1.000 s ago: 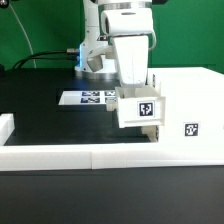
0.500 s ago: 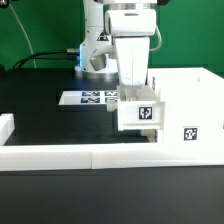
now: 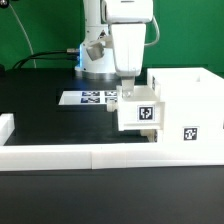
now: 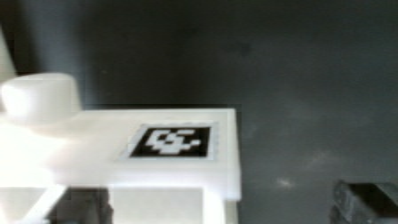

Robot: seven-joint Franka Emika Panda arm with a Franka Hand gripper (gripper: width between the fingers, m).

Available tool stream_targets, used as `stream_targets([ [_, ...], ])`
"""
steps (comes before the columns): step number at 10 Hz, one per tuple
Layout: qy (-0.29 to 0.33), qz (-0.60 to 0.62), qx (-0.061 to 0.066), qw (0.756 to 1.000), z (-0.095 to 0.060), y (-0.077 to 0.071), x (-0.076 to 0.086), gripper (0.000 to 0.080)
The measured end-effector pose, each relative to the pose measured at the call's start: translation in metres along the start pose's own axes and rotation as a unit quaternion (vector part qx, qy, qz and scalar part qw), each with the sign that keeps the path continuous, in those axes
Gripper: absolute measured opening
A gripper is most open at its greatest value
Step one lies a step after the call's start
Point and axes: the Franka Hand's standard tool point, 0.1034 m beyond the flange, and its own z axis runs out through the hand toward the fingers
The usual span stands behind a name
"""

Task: Assemble drawer

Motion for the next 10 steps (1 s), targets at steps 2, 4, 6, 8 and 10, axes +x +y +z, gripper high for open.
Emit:
stream_targets([
  [2, -0.007, -0.002, -0.003, 1.0, -0.012, 0.006, -0.012, 0.0646],
  [4, -0.014, -0.009, 0.004, 1.0, -0.016, 0.01, -0.03, 0.0648],
  [6, -0.011, -0.019, 0.006, 1.0, -0.014, 0.008, -0.035, 0.0648],
  [8, -0.009, -0.029, 0.008, 1.0, -0.012, 0.008, -0.039, 0.0648],
  [10, 0.027, -0.046, 0.018, 0.998, -0.001, 0.006, -0.07, 0.0648],
])
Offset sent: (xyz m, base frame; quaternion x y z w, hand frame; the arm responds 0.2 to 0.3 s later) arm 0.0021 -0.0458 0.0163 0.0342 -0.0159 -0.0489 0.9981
